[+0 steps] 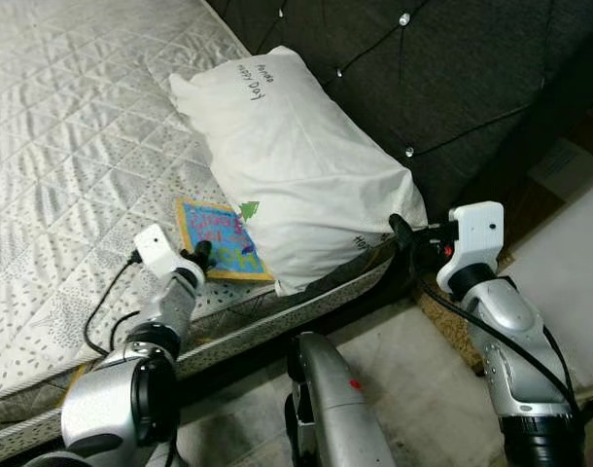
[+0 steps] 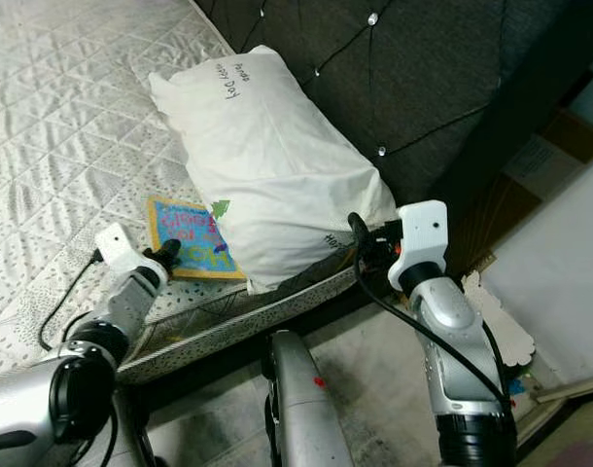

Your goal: Clean up the room

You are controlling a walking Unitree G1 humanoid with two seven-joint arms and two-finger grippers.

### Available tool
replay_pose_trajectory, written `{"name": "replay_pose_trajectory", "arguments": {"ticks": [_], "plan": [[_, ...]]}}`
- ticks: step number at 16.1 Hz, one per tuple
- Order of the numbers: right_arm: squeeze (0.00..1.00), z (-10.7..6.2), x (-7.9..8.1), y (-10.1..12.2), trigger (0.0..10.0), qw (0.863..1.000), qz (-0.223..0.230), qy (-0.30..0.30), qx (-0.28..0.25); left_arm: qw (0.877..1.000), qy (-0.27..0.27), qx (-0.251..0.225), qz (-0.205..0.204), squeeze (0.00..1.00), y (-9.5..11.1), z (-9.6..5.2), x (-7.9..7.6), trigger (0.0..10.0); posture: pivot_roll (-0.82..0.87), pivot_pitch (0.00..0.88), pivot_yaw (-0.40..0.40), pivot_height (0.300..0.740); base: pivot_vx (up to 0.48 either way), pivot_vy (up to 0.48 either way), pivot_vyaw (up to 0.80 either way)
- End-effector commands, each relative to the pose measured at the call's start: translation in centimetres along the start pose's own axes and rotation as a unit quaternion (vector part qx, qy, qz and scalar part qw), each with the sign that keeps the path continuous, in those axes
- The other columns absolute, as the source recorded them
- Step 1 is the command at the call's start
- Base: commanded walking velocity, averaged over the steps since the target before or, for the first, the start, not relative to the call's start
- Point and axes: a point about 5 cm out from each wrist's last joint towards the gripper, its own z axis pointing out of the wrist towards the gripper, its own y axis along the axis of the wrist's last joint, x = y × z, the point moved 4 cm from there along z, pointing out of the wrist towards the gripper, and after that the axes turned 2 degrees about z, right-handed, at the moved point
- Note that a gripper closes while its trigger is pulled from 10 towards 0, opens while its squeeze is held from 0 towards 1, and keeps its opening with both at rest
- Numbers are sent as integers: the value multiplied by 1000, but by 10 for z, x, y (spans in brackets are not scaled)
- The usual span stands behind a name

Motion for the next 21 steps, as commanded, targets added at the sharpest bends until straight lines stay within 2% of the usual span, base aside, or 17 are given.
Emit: {"name": "replay_pose_trajectory", "arguments": {"ticks": [1,2,4,6,8,11,14,16,18,19,20,21], "plan": [[0,1,-3,-2,10000,1000,2,-6,3,1000,1,1,7,1000,-3,-1,1,10000,-288,77,-130,560,0,0,0],[0,5,1,-3,10000,1000,8,-5,1,1000,9,1,-3,1000,-4,-2,8,10000,-279,74,-126,560,0,0,0],[0,10,9,-3,10000,1000,18,-1,-4,1000,15,20,18,1000,-12,-4,15,10000,-254,70,-116,560,0,0,0],[0,12,12,-4,10000,1000,20,1,-4,999,22,22,25,1000,-11,-5,20,10000,-248,68,-112,560,0,0,0],[0,14,14,-5,10000,1000,26,-1,-6,998,44,16,34,1000,-4,-6,34,10000,-237,61,-98,560,0,0,0],[0,19,16,-5,10000,999,33,-5,-14,998,48,-2,40,1000,10,-5,39,10000,-212,46,-80,560,0,0,0],[0,27,26,-6,10000,999,48,-3,-22,995,62,-45,59,1000,32,-6,43,10000,-160,21,-60,560,0,0,0],[0,36,37,-6,10000,998,64,4,-29,992,67,-76,75,1000,39,-9,44,10000,-122,5,-49,560,0,0,0],[0,48,56,-7,10000,997,70,24,-32,986,66,-120,98,1000,43,-19,45,10000,-55,0,-32,560,0,0,0],[0,54,64,-7,10000,997,69,30,-33,980,52,-152,117,1000,48,-30,40,10000,-36,0,-23,560,0,0,0],[0,55,65,-7,10000,996,70,31,-34,979,50,-156,119,1000,49,-31,39,10000,-36,0,-23,560,0,0,0],[0,61,68,-6,10000,995,86,26,-34,968,25,-199,149,1000,58,-47,26,10000,-2,0,-8,560,0,0,0]]}}
